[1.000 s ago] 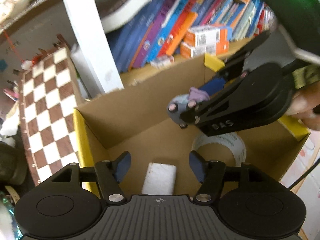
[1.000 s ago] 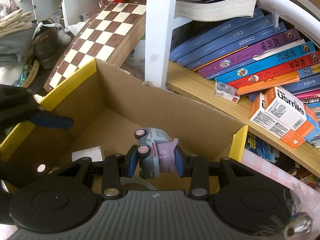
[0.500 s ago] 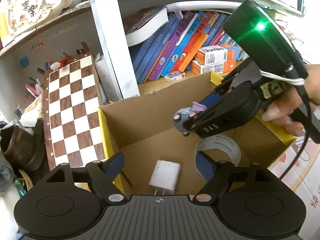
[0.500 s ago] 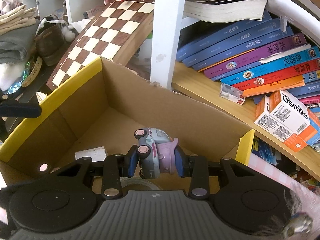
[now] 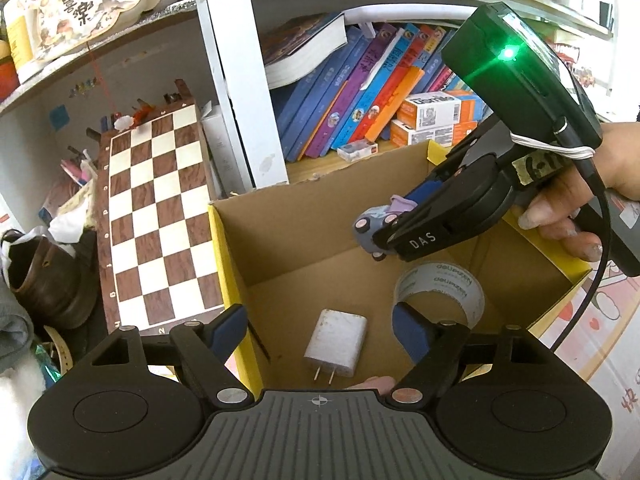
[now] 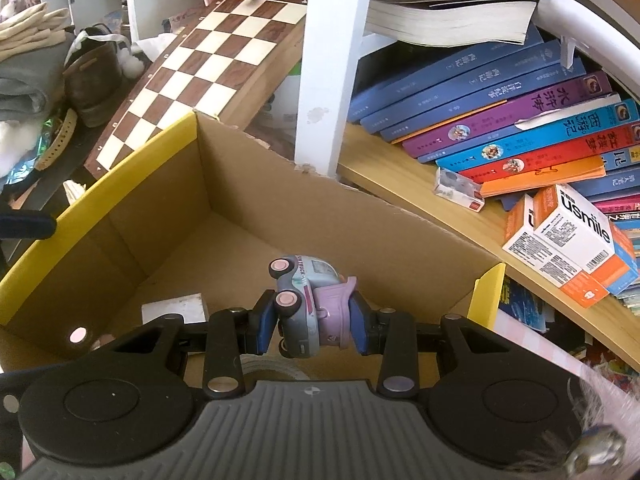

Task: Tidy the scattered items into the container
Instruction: 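Lower the toy car further into the box with the right gripper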

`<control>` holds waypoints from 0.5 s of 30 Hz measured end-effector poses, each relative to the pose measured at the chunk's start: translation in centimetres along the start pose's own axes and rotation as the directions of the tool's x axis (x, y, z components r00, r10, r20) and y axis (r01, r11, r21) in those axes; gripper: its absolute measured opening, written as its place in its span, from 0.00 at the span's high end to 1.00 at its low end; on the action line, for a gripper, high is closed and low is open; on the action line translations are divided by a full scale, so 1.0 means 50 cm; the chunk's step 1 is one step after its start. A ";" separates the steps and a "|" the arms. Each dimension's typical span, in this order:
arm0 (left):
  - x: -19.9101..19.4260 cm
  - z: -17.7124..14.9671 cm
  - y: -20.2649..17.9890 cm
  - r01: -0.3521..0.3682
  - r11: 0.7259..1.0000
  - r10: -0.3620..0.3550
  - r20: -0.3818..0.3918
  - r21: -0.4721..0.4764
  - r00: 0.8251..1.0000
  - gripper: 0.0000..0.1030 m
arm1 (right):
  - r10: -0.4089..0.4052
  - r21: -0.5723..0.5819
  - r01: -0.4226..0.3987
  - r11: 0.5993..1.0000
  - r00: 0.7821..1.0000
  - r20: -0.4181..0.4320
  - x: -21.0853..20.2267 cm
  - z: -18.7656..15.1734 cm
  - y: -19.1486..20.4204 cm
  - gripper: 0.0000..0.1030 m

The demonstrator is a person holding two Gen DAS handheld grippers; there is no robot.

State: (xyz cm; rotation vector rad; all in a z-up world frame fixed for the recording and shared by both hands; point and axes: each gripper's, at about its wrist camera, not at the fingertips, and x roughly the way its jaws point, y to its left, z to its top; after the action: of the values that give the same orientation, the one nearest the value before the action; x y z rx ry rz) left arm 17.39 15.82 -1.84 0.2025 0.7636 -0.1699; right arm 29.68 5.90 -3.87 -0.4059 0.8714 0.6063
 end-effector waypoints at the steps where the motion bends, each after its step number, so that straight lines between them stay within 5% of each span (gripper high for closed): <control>1: 0.000 0.000 0.000 0.001 1.000 -0.001 0.000 -0.002 1.000 0.20 | -0.001 0.001 0.001 1.000 1.000 -0.002 0.002 0.000 -0.001 0.66; 15: -0.006 0.006 -0.002 0.008 1.000 -0.007 0.014 -0.025 1.000 0.20 | -0.003 0.002 0.003 1.000 1.000 -0.005 -0.003 -0.003 0.001 0.62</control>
State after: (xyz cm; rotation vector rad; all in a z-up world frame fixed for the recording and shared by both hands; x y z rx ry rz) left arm 17.36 15.67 -1.44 0.1741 0.7528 -0.1683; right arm 29.47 5.83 -3.82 -0.4071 0.8763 0.6013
